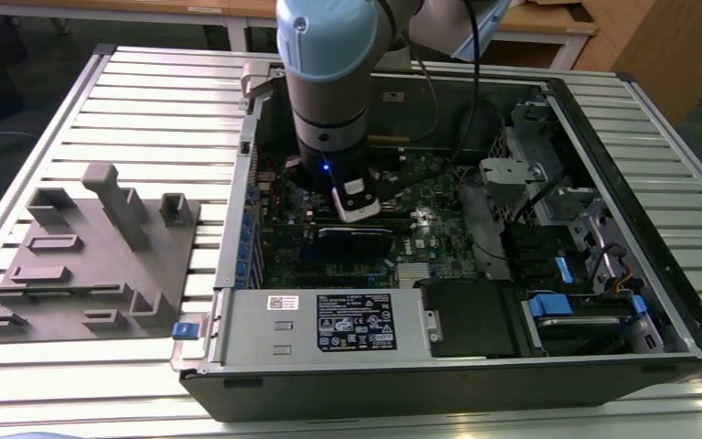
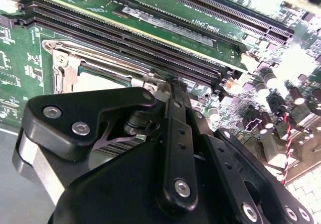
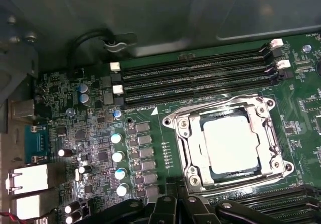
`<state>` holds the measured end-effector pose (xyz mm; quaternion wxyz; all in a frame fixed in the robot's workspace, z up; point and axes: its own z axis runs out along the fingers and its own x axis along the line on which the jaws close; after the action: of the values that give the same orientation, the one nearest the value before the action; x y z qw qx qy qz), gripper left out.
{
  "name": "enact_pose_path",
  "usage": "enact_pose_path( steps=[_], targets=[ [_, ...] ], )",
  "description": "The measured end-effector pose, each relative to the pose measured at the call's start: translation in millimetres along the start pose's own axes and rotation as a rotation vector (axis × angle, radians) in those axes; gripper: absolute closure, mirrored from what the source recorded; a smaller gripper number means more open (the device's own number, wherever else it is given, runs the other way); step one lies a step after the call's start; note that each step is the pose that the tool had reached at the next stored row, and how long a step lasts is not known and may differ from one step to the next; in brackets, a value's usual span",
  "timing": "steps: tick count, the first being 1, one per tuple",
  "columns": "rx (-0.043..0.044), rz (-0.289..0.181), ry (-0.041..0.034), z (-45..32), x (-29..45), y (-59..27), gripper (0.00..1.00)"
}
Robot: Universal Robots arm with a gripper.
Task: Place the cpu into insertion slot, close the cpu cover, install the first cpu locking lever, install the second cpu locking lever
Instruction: 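Install the second cpu locking lever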
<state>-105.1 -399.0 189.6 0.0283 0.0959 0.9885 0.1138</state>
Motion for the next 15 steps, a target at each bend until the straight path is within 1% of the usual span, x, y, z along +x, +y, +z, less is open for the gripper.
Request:
enact_pose_path(
  steps=[4, 10, 13, 15],
  targets=[
    [0.0007, 0.0, 0.0003, 1.4, 1.4, -1.2, 0.89],
    [-0.0013, 0.0, 0.0001, 1.6, 2.5, -1.4, 0.89],
    [-0.0034, 0.0, -0.0008, -1.9, 2.3, -0.1, 0.89],
    [-0.001, 0.0, 0.0002, -7.1, 2.3, 0.7, 0.89]
  ],
)
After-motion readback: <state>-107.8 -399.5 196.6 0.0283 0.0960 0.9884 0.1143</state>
